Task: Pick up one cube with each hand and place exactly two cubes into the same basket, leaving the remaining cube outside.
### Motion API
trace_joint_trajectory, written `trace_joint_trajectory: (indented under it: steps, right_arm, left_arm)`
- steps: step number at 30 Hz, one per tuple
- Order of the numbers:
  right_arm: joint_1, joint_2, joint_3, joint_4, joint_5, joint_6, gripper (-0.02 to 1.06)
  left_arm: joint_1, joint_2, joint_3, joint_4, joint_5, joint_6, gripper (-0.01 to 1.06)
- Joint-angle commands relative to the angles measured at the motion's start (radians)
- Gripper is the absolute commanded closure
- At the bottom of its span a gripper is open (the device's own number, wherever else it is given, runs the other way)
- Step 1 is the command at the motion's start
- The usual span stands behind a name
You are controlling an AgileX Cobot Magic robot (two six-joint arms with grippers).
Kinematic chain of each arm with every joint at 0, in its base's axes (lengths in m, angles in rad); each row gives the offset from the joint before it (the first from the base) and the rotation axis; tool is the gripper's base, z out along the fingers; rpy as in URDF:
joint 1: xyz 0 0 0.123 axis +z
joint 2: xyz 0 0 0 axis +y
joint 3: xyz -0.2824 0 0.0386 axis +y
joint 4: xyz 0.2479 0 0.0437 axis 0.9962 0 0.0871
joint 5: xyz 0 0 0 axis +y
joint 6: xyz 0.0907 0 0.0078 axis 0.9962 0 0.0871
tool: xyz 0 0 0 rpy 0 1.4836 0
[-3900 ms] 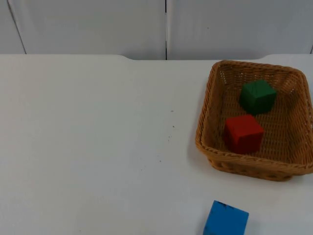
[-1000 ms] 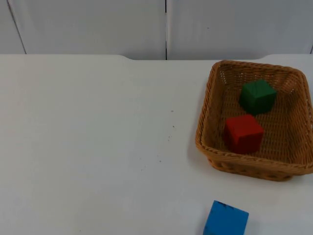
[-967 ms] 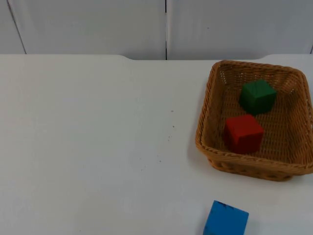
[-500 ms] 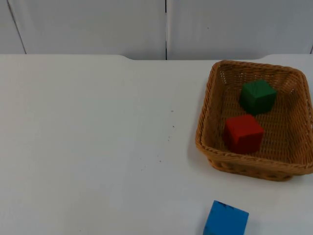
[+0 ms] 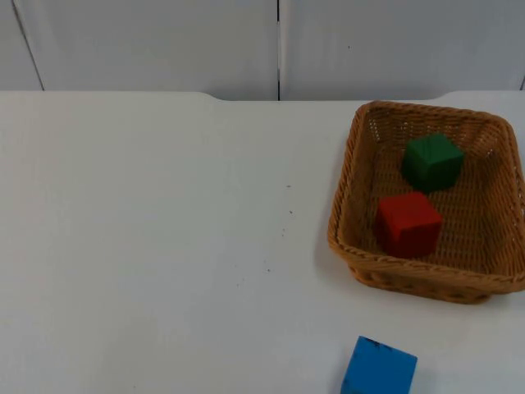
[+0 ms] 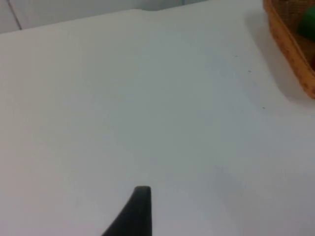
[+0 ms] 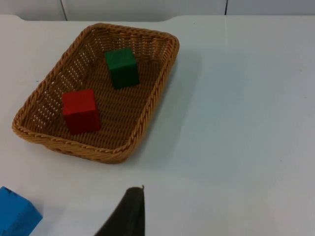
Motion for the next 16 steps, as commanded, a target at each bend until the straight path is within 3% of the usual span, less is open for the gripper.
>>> trace_joint_trajectory:
  steps: [1,16]
  right_arm:
    - [-0.006,-0.004,0.005,0.006,-0.008,0.000,-0.01]
    - [-0.006,-0.004,0.005,0.006,-0.008,0.000,-0.01]
  left_arm:
    - [0.021,-0.004,0.004,-0.001,-0.013,-0.005,0.00]
    - [0.229,-0.004,0.004,-0.001,-0.013,-0.005,0.00]
